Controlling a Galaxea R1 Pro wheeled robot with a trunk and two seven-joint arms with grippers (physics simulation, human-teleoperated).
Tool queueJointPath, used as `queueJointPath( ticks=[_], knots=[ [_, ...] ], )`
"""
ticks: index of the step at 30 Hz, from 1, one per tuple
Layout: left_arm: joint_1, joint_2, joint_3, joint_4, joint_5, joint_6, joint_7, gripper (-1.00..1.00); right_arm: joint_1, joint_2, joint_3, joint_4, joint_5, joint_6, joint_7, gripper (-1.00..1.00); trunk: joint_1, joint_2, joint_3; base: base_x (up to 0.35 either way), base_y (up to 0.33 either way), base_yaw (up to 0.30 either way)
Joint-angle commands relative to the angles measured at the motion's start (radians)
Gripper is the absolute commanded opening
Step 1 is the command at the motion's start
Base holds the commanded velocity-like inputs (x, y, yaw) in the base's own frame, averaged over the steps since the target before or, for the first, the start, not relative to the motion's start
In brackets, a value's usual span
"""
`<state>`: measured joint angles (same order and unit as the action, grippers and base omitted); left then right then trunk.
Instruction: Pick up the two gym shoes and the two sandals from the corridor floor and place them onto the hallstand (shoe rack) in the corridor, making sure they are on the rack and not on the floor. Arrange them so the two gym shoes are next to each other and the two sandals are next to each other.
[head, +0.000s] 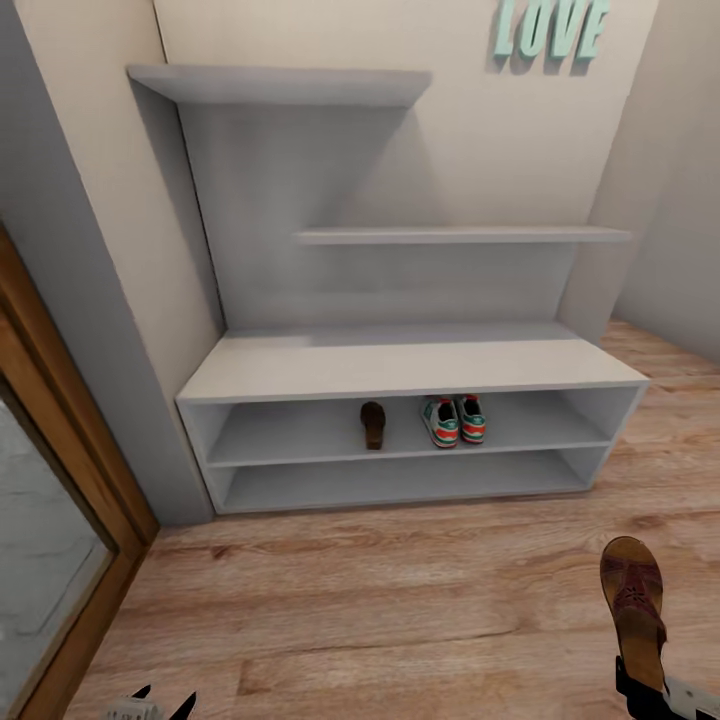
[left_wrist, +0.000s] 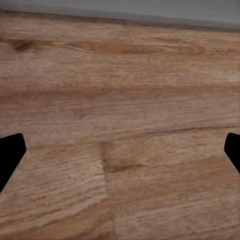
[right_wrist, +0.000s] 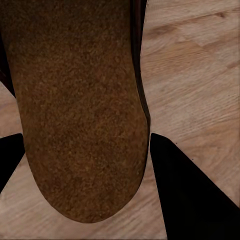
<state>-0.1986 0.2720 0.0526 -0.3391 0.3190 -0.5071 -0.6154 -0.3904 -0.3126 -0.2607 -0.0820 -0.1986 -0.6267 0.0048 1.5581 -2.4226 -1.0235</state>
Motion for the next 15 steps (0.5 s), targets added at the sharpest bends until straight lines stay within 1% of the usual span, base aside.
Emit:
queueJointPath(
  ticks=[1, 6, 9, 12, 15],
  knots=[
    [-0.001, 0.000, 0.004, 0.002, 0.006, 0.002, -0.010, 1.00, -0.001, 0.000, 0.001, 0.001, -0.009, -0.004, 0.003, -1.00, 0.000, 0.000, -0.001, -0.002, 0.306, 0.000],
    [-0.001, 0.000, 0.004, 0.002, 0.006, 0.002, -0.010, 1.00, -0.001, 0.000, 0.001, 0.001, -0.009, -0.004, 0.003, -1.00, 0.000, 0.000, -0.001, -0.022, 0.304, 0.000],
    [-0.001, 0.000, 0.004, 0.002, 0.006, 0.002, -0.010, 1.00, -0.001, 0.000, 0.001, 0.001, -0.009, -0.004, 0.003, -1.00, 0.000, 0.000, -0.001, -0.148, 0.264, 0.000],
    [-0.001, 0.000, 0.004, 0.002, 0.006, 0.003, -0.010, 1.00, -0.001, 0.000, 0.001, 0.001, -0.008, -0.004, 0.003, -1.00, 0.000, 0.000, -0.001, -0.113, 0.061, 0.000],
    [-0.001, 0.000, 0.004, 0.002, 0.006, 0.003, -0.010, 1.00, -0.001, 0.001, 0.001, 0.000, -0.009, -0.004, 0.004, -1.00, 0.000, 0.000, -0.002, -0.014, 0.006, 0.101]
  ],
)
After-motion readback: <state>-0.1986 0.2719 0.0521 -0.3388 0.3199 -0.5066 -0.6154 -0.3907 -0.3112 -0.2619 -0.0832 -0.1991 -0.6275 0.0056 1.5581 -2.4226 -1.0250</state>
